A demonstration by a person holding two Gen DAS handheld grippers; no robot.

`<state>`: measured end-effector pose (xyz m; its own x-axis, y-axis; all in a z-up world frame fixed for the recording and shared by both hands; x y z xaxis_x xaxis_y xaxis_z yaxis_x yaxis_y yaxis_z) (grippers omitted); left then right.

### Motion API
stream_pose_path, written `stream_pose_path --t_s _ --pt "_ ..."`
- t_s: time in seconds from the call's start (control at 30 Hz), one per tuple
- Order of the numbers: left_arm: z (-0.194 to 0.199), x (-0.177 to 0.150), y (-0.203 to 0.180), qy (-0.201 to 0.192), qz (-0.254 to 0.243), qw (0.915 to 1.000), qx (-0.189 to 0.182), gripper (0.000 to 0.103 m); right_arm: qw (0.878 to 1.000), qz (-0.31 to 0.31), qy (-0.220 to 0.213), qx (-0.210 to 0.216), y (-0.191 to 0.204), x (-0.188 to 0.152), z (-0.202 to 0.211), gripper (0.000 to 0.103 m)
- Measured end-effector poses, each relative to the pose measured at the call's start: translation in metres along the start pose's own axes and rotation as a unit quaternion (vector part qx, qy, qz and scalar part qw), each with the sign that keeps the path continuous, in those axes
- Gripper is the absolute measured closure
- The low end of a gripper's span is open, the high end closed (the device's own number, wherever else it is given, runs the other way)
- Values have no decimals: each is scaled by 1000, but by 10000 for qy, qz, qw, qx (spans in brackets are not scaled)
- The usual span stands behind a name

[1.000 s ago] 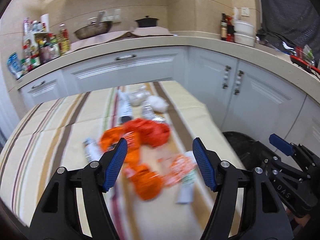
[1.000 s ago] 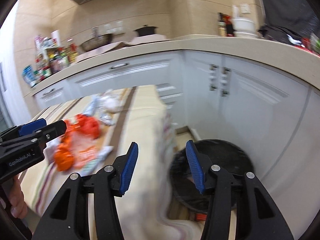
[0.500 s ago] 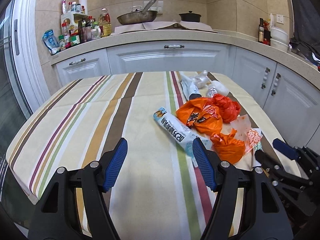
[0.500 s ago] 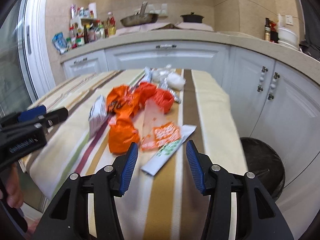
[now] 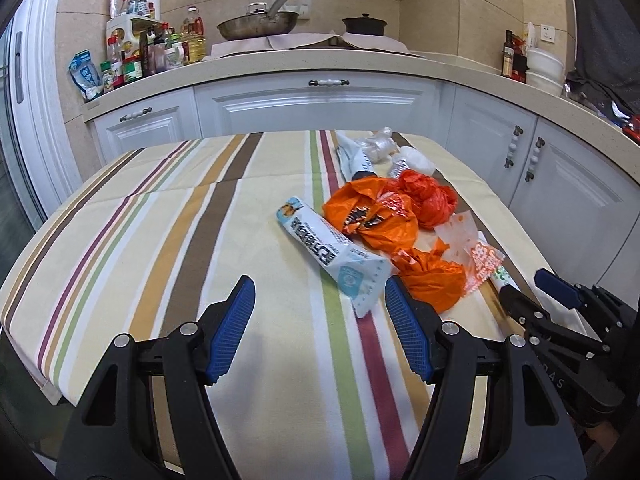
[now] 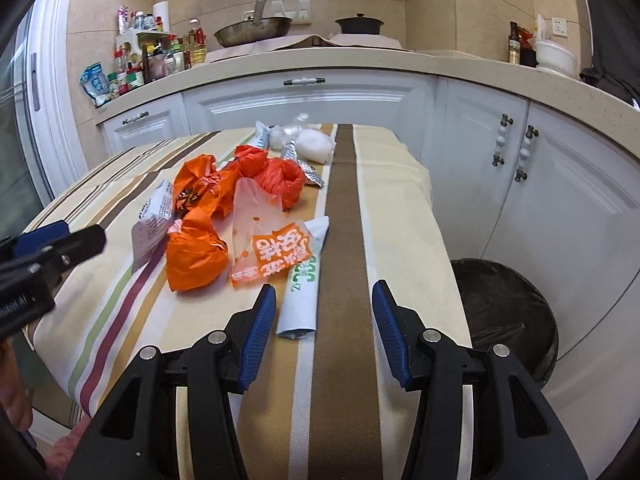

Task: Collect trash
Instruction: 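Close the right tool on the white toothpaste tube with green text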

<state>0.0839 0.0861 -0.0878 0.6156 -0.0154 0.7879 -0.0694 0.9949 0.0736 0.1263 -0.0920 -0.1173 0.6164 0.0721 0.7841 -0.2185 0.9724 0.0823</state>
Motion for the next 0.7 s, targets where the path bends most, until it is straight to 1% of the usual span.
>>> stream_pose_path --t_s 0.07,0.13,0.2,0.23,0.27,0.43,0.6,0.7 --pt "0 -1 -6 0 -49 10000 -22 37 9999 44 44 89 3 0 -3 60" --pt "0 -1 -9 -9 -66 10000 -47 37 9998 61 104 171 5 -2 -6 73" --pt "-1 -2 -12 -5 -90 9999 -79 37 9997 101 106 217 7 -3 -7 77" --pt "-1 -3 -15 2 -107 9999 -104 37 9996 126 103 230 8 -3 -7 82" --pt "-2 -4 -17 7 -116 9998 -131 37 9996 134 101 231 8 -3 -7 85" --pt "-2 -6 -30 2 -157 9994 -316 37 9998 76 49 176 1 -3 -3 88" --pt "-5 -3 -49 -51 -261 9985 -479 37 9999 -54 -2 129 -12 -2 3 88" --pt "-11 -1 -59 -72 -340 9981 -504 37 9999 -96 -26 95 -20 -2 5 88"
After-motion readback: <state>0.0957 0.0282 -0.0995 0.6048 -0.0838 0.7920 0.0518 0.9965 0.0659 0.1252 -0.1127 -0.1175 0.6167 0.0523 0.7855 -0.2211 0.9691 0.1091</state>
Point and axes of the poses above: each gripper's, at about its wrist camera, not at the fingertips, and z roughly against the way its jaws point, y to its left, x to its top, the point moved 7 cm from there along -z, roughly the way its jaws point, and after that the axes turned 4 degrees about -z, right-handed, at the moved point
